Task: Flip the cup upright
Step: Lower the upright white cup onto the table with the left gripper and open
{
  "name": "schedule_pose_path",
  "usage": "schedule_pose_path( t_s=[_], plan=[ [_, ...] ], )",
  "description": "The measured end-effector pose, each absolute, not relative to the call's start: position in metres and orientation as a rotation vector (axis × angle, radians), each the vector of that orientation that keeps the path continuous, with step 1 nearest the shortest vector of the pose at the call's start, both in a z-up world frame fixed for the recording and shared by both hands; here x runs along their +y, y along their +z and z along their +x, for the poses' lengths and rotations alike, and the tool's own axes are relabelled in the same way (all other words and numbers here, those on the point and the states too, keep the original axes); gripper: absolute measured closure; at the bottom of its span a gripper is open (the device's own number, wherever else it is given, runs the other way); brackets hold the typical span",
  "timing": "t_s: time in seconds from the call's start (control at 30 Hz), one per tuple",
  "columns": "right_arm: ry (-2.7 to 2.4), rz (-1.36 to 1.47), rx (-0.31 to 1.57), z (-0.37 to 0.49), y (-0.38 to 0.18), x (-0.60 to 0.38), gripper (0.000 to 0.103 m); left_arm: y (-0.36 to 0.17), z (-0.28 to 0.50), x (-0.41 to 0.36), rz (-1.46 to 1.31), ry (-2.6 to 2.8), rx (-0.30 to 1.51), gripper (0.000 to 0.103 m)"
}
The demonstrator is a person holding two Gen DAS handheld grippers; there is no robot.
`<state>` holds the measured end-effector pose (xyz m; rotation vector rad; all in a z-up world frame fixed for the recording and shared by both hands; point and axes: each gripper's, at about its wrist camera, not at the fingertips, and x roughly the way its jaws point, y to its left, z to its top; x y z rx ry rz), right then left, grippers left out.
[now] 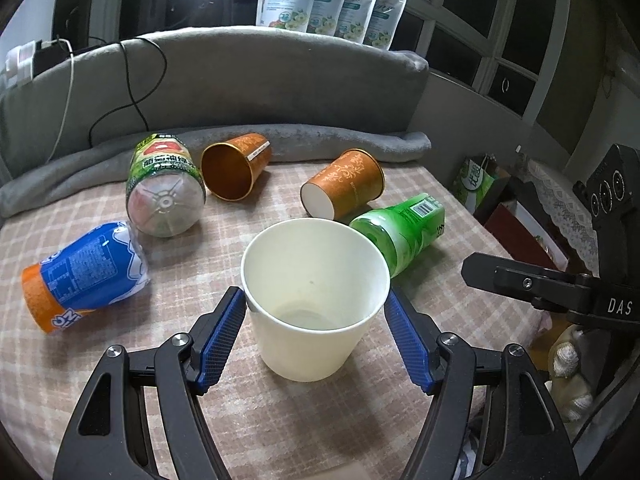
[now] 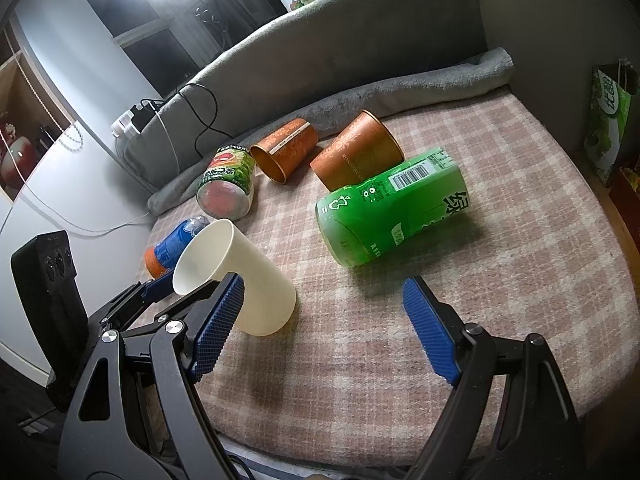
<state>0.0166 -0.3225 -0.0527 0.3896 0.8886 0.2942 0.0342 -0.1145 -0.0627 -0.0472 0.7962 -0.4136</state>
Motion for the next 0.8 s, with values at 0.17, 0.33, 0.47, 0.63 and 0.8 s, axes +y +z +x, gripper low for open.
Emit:
schedule_pose_path(
  t_s=[0.17, 0.33, 0.47, 0.63, 0.8],
  plan=[
    [0.292, 0.383, 0.882, 0.014, -0.05, -0.322, 0.019, -0.063, 0.032, -0.113, -0.061, -0.416, 0.804, 0.031],
    [0.288, 0.376, 0.874, 0.012, -0.048, -0.321, 0.019, -0.063, 0.031, -0.112, -0.067, -0.425, 0.81, 0.031],
    [0.286, 0.364, 0.864, 0.01, -0.045, -0.318, 0.019, -0.064, 0.03, -0.109, -0.078, -0.436, 0.821, 0.031],
    [0.28, 0.34, 0.847, 0.008, -0.04, -0.314, 0.019, -0.065, 0.028, -0.107, -0.086, -0.45, 0.832, 0.03],
    [0.274, 0.326, 0.836, 0.007, -0.037, -0.311, 0.019, -0.066, 0.025, -0.104, -0.087, -0.452, 0.838, 0.029]
  ],
)
